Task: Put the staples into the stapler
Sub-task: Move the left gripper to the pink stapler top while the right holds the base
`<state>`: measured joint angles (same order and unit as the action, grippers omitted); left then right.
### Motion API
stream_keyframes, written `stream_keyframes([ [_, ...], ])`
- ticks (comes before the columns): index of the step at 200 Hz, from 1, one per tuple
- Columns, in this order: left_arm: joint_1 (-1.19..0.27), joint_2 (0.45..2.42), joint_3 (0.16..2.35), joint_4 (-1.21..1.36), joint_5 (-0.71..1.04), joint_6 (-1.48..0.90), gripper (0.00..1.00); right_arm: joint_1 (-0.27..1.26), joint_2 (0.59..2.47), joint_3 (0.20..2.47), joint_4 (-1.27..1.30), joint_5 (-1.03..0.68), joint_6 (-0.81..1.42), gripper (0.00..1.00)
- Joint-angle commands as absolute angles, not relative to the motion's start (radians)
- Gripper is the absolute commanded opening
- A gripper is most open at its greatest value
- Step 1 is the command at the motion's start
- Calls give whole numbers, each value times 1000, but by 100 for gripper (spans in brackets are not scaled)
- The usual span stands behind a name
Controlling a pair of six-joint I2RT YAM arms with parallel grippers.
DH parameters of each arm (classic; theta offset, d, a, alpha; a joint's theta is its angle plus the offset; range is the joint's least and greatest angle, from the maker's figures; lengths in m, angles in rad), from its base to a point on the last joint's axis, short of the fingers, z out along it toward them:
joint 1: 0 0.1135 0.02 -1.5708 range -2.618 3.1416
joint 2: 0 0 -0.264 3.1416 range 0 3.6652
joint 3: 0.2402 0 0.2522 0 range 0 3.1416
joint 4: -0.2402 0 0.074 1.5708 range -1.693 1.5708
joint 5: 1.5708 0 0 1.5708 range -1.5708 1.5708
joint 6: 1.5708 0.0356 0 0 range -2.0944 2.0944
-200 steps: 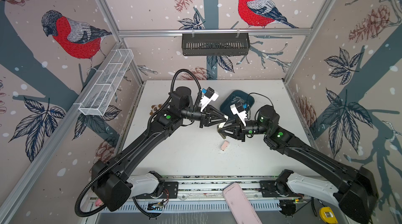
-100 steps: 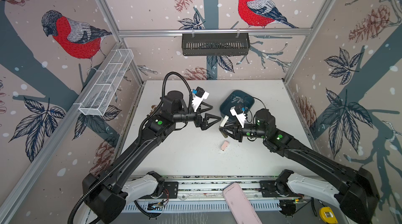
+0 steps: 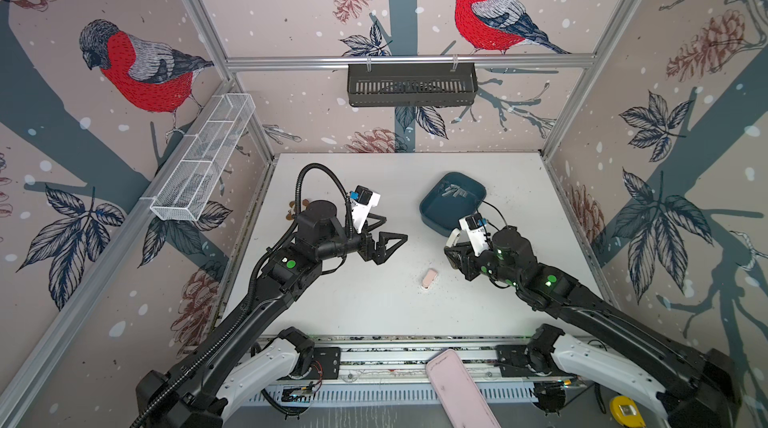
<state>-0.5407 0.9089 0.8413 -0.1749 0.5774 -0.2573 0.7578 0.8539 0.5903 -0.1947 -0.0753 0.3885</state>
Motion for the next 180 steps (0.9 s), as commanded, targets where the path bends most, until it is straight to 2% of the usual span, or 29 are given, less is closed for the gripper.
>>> stream_keyframes([
  [1, -541, 894, 807, -161, 563, -257, 98, 758, 840, 567, -283, 59, 478, 17],
  [27, -541, 901, 747, -128, 459, -343, 98, 759, 844, 518, -323, 128, 540, 18],
  [60, -559, 929, 656, -19, 449, -411, 98, 759, 870, 468, -322, 172, 599, 18],
  [131, -738, 1102, 676, -69, 309, -308, 99, 755, 1043, 479, -307, 236, 585, 18],
  [180, -776, 1198, 688, -53, 314, -288, 92, 750, 1170, 505, -302, 245, 576, 18],
])
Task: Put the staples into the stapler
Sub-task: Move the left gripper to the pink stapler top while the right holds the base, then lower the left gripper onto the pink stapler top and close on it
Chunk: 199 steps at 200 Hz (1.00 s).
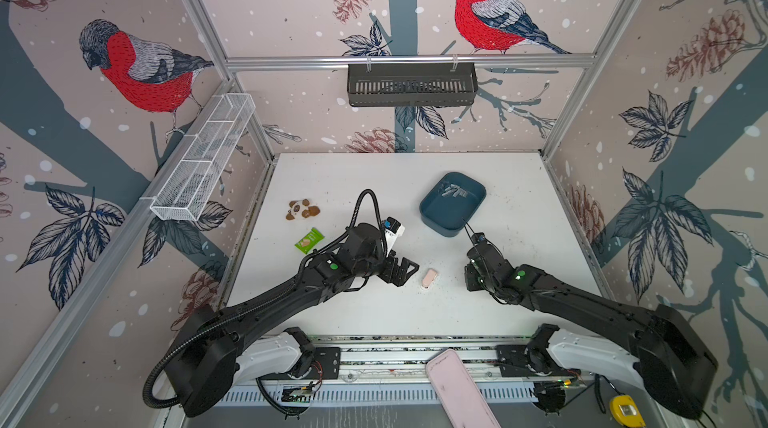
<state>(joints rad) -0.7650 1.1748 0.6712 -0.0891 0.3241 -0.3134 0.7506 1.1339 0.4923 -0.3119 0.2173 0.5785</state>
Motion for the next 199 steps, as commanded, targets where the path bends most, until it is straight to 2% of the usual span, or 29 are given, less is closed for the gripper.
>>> stream_keyframes([
  [1, -776, 1199, 688, -53, 314, -288, 92, 750, 1172, 505, -302, 246, 577, 18],
  [57, -815, 1242, 695, -68, 296, -298, 87, 730, 1216, 521, -301, 237, 565, 21],
  [82, -834, 1287, 713, -112, 242, -300, 77, 730, 1227, 520, -287, 226, 563, 24],
  [102, -834, 1324, 735, -148, 229, -294, 74, 728, 1233, 519, -287, 225, 567, 26],
  [199, -835, 1461, 790, -179, 131, -306, 71, 726, 1175, 502, -293, 229, 577, 50],
])
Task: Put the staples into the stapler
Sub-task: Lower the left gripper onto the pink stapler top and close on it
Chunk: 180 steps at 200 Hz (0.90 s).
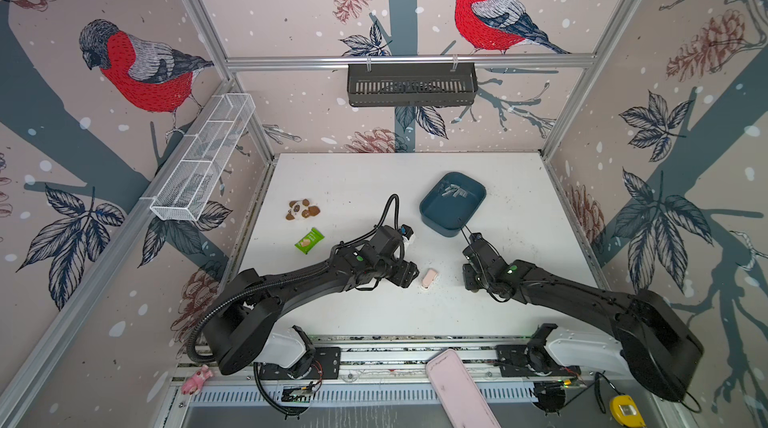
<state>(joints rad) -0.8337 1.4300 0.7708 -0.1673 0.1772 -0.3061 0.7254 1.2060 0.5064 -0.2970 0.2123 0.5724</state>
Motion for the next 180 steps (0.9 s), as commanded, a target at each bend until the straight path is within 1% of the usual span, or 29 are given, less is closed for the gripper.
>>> stream_keyframes([
  [1, -835, 1463, 790, -178, 129, -306, 71, 726, 1173, 502, -293, 229, 578, 50],
  [25, -836, 1507, 797, -163, 99, -316, 69, 725, 1101, 486, -293, 227, 589, 59],
  [60, -852, 1555, 823, -182, 77, -334, 69, 726, 944, 420, -232, 171, 589, 66],
  [95, -886, 1603, 855, -216, 36, -362, 71, 724, 812, 392, -214, 158, 584, 68],
  [136, -968, 1669, 934, -289, -38, -391, 71, 721, 687, 352, -166, 132, 580, 71],
  [180, -1013, 1692, 988, -282, 2, -387, 71, 720, 663, 334, -161, 115, 588, 73],
])
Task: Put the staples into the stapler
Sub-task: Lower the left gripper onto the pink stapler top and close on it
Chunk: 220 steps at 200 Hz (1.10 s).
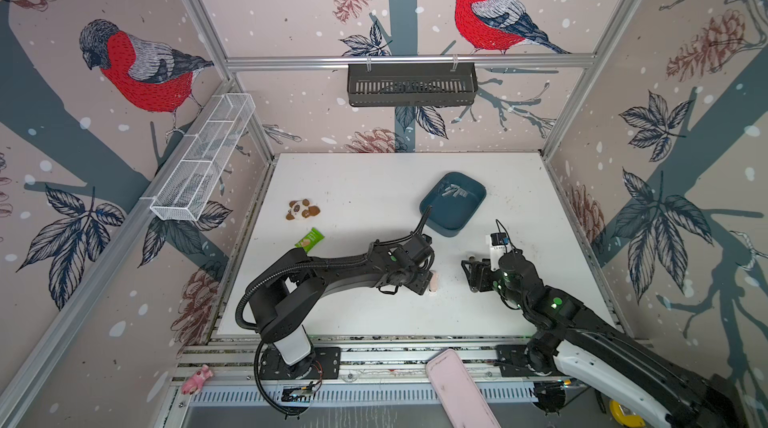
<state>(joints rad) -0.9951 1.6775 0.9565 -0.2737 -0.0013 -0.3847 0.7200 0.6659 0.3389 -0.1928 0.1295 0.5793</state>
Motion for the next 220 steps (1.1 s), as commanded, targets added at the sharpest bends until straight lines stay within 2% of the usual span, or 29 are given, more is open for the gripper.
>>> stream_keyframes([
  [1, -1014, 1694, 989, -283, 2, -386, 71, 721, 663, 334, -160, 115, 588, 73],
  [50, -1046, 1752, 1052, -302, 16, -303, 78, 723, 630, 345, -189, 149, 599, 73],
  [77, -1064, 1739, 1048, -278, 33, -181, 87, 721, 564, 341, -201, 189, 622, 74],
  [107, -1066, 1757, 1076, -286, 34, -70, 88, 721, 507, 337, -223, 236, 650, 74],
  [175, -1066, 1851, 1176, -329, 5, -9, 77, 718, 478, 338, -237, 267, 660, 74],
  [205, -1066, 1861, 1187, -317, 11, -23, 69, 718, 484, 327, -229, 264, 661, 74],
  [220, -1066, 1868, 1193, -317, 8, -30, 60, 718, 483, 325, -229, 262, 661, 74],
])
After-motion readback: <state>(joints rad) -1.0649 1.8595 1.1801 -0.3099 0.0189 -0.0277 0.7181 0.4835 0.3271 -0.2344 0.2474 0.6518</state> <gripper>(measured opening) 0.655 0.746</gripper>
